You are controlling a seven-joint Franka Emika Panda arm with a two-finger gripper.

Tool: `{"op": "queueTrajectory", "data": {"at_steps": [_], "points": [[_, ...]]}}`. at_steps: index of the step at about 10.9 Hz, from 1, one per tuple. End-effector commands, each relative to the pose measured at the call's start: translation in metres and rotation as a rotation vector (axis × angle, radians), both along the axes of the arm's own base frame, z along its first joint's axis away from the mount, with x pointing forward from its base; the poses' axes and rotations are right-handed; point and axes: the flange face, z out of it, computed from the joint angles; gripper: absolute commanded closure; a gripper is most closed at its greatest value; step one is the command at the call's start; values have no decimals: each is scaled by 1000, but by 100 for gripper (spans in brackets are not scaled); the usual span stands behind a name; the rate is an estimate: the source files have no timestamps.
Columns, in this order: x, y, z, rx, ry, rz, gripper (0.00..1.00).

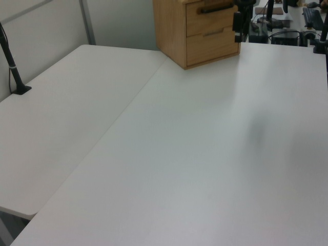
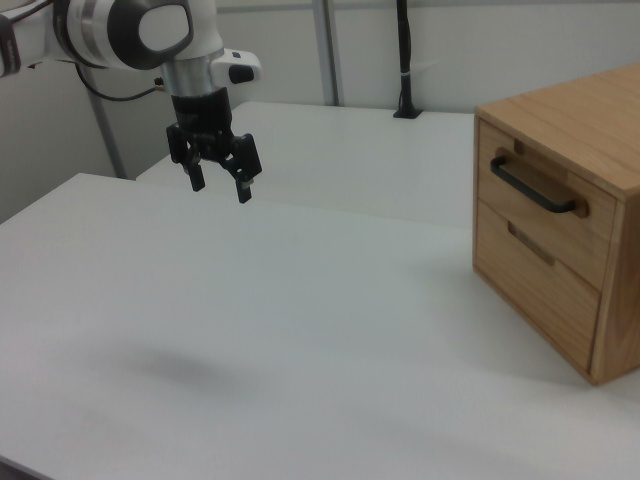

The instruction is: Open the drawer by sliding it

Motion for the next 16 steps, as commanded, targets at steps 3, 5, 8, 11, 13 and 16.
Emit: {"op": "queueTrajectory", "data": {"at_steps": [3,5,8,11,13,16], "points": [[-9,-1,2,12,16,7,0],[-9,-1,2,12,16,4,0],[-8,-2,4,11,10,-19,0],[-8,-3,4,11,12,-37,0],[-8,-10,5,10,9,-51,0],[-9,-11,7,10,7,-54,0]]}}
